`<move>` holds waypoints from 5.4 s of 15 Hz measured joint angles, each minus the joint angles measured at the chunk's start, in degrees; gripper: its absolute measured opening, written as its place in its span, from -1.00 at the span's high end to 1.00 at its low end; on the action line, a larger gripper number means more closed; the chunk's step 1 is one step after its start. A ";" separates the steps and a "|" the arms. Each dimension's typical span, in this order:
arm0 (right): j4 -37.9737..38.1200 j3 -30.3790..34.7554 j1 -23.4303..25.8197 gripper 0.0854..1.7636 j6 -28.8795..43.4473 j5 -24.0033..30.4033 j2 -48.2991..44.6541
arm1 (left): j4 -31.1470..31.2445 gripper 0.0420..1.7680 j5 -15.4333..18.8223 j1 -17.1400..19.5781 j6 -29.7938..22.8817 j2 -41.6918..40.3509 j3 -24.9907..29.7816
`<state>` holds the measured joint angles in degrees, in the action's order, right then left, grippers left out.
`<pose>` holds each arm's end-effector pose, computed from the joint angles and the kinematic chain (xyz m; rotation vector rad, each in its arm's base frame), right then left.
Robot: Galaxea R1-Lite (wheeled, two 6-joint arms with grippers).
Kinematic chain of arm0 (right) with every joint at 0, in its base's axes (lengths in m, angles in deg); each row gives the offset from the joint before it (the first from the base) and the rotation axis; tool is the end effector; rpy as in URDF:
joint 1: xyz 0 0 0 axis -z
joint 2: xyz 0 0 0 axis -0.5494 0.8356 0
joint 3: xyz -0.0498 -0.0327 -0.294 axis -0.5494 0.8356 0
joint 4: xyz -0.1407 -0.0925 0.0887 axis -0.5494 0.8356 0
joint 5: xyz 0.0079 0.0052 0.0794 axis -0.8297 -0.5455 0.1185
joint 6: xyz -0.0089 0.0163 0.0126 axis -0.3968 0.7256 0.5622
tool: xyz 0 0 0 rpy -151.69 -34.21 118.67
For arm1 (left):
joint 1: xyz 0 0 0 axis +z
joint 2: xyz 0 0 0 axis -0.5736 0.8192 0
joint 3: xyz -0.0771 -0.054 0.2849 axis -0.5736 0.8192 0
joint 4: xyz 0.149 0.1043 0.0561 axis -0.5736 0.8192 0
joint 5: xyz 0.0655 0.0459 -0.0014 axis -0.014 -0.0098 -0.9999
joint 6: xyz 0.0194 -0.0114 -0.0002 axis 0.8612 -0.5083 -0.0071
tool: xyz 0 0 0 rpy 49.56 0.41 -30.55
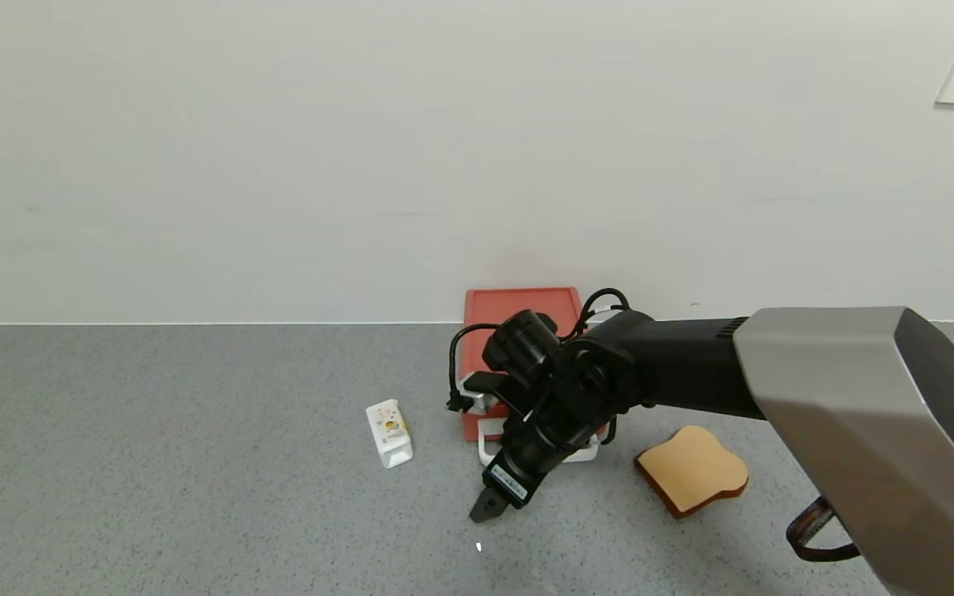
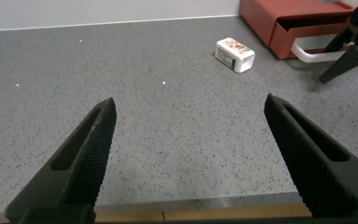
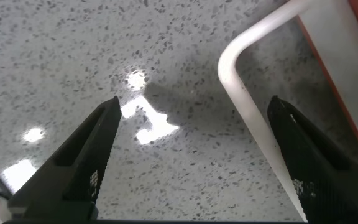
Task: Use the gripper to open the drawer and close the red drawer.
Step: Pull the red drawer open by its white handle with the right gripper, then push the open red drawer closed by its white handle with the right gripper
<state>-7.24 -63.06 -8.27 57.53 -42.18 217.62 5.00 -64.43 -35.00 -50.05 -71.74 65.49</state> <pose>0.3415 0.3101 0.0971 -0.4619 1.0326 0.9767 -0.0229 -0.0004 0.0759 0.0071 -0.0047 -0.0195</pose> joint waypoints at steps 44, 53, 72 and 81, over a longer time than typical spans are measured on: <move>17.70 1.80 -8.12 -0.94 14.57 2.10 -10.31 | 0.00 -0.94 -0.09 0.00 -0.05 0.00 0.00; 15.53 10.78 0.67 -0.94 7.47 4.49 -27.21 | 0.00 -0.94 -0.35 0.00 0.04 0.00 0.00; -25.51 51.49 28.17 -0.94 7.25 15.74 -53.36 | -0.16 -0.94 -0.50 0.00 -0.24 0.00 -0.07; -25.58 52.21 28.98 -0.94 7.28 15.76 -53.75 | -0.16 -0.94 -0.52 0.00 -0.22 0.00 -0.10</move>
<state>-32.82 -10.85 20.71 64.81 -26.42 163.87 4.84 -64.95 -35.00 -50.27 -71.74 65.39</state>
